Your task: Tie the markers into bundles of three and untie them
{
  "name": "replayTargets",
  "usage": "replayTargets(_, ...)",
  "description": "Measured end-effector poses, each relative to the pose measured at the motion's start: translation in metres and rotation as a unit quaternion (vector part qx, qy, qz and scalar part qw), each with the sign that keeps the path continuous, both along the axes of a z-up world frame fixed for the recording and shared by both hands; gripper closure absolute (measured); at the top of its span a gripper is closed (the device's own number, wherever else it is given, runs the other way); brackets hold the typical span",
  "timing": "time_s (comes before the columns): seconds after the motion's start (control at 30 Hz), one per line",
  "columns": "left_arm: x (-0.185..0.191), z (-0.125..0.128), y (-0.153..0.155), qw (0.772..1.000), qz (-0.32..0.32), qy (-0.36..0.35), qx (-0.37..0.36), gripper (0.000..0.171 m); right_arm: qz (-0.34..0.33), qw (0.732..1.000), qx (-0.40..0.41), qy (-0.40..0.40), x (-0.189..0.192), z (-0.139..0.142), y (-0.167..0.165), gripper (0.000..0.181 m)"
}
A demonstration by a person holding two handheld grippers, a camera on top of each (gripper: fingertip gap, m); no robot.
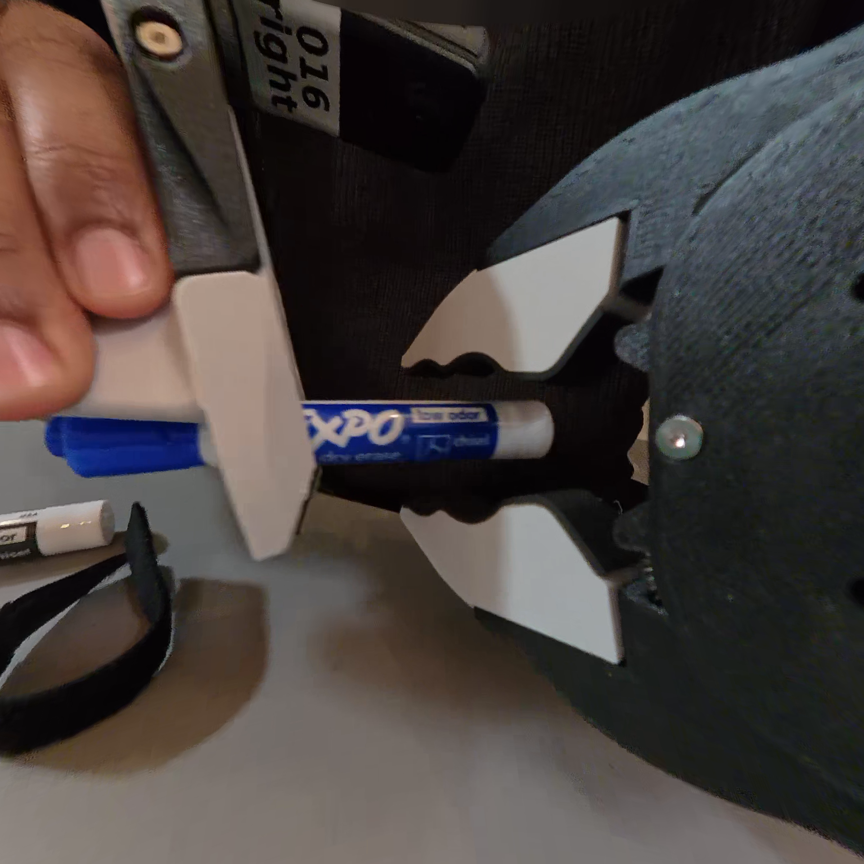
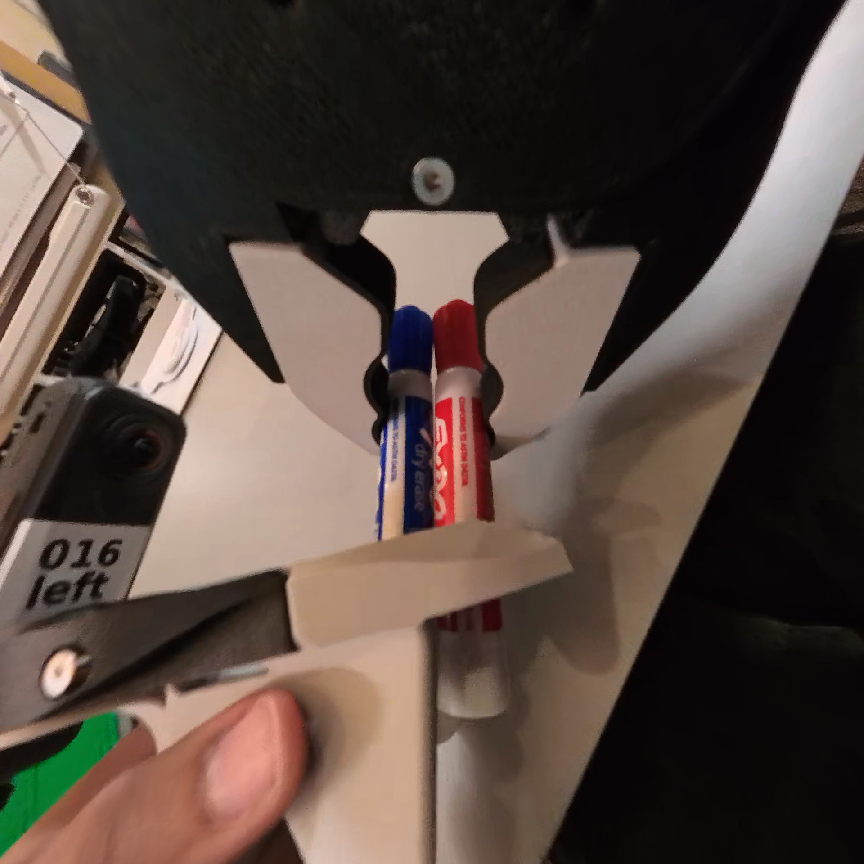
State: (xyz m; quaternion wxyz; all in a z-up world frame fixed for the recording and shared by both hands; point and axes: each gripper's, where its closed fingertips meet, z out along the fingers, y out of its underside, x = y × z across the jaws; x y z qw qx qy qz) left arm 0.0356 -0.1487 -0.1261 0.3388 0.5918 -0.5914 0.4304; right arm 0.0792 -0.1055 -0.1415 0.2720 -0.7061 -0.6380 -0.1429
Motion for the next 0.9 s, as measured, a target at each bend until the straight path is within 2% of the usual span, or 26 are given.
replayTargets(0.07,0.004,-0.002,0.011,0.999,0.014,-0.019,0.035,0.112,-0.019,1.000,-0.001,-0.006,0.010,0.001,0.002,0.144)
replayTargets(0.13,0.012,-0.005,0.029,0.991,0.038,-0.063,0.109,0.109,-0.048,0.999,-0.011,-0.016,0.024,0.000,0.003,0.144)
replayTargets(0.23,0.020,-0.005,0.057,0.960,0.056,-0.127,0.241,0.104,-0.094,0.995,-0.030,-0.021,0.044,-0.002,0.003,0.144)
replayTargets(0.33,0.024,-0.007,0.082,0.900,0.038,-0.175,0.398,0.097,-0.135,0.989,-0.057,0.001,0.052,-0.002,0.002,0.144)
replayTargets(0.47,0.025,-0.013,0.102,0.788,-0.036,-0.209,0.579,0.090,-0.162,0.985,-0.061,0.010,0.056,0.007,0.006,0.144)
replayTargets(0.5,0.027,-0.012,0.104,0.772,-0.030,-0.210,0.599,0.090,-0.159,0.986,-0.055,0.003,0.056,0.009,0.006,0.144)
replayTargets(0.6,0.031,-0.010,0.097,0.760,-0.031,-0.227,0.608,0.090,-0.150,0.988,-0.041,-0.025,0.055,0.012,0.004,0.144)
replayTargets(0.73,0.039,0.003,0.099,0.705,-0.033,-0.291,0.645,0.089,-0.137,0.989,-0.011,-0.051,0.059,0.014,0.001,0.144)
replayTargets(0.8,0.038,0.004,0.104,0.677,-0.037,-0.298,0.672,0.085,-0.135,0.989,0.006,-0.059,0.060,0.017,0.000,0.144)
replayTargets(0.9,0.039,0.004,0.105,0.653,-0.034,-0.308,0.691,0.085,-0.144,0.985,0.050,-0.086,0.059,0.027,0.003,0.144)
